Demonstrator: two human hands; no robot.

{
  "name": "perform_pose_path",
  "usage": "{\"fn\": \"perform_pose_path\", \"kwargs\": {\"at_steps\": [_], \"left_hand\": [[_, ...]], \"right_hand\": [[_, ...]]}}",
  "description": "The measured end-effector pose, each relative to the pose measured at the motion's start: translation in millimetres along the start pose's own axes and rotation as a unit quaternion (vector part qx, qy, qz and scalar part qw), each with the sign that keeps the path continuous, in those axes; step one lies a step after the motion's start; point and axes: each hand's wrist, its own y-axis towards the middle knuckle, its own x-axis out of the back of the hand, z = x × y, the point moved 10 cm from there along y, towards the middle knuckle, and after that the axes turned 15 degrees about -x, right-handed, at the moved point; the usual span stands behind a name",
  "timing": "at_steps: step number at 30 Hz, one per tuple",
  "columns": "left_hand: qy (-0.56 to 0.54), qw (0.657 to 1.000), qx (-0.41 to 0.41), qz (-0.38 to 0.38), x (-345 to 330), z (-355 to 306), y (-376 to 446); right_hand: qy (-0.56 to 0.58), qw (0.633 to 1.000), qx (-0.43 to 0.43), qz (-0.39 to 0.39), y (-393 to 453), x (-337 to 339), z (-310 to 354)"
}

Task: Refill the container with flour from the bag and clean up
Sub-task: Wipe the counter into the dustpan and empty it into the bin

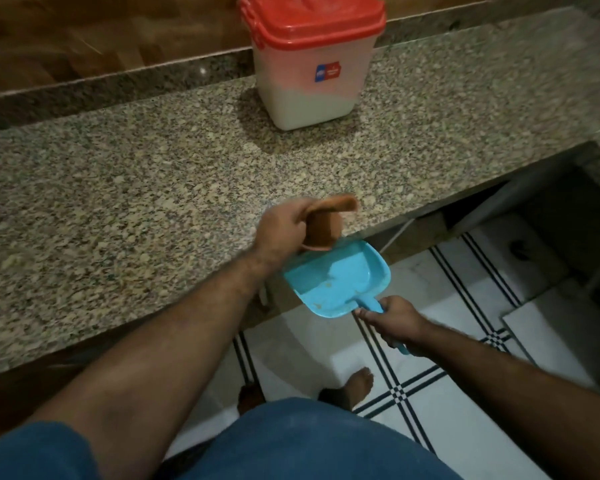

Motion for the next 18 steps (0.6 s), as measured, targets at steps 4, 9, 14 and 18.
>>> {"fn": "perform_pose_path", "kwargs": {"at_steps": [4,9,14,18], "left_hand": [[0.100,0.993,0.026,-0.059,-8,22,6],[0.138,0.990,0.033,-0.001,-114,-1,33],[-0.035,0.996,0.068,-0.034,-165,-48,115],[-0.038,0.983,0.131,-0.122,-135,-17,127]], "right_hand": [[0.004,1.000,0.004,0.009,22,51,-9],[0.025,0.999,0.005,0.045,49,103,-26],[0.025,0.998,0.002,0.050,72,163,-42],[0.037,0.998,0.001,0.053,81,213,-49]]}}
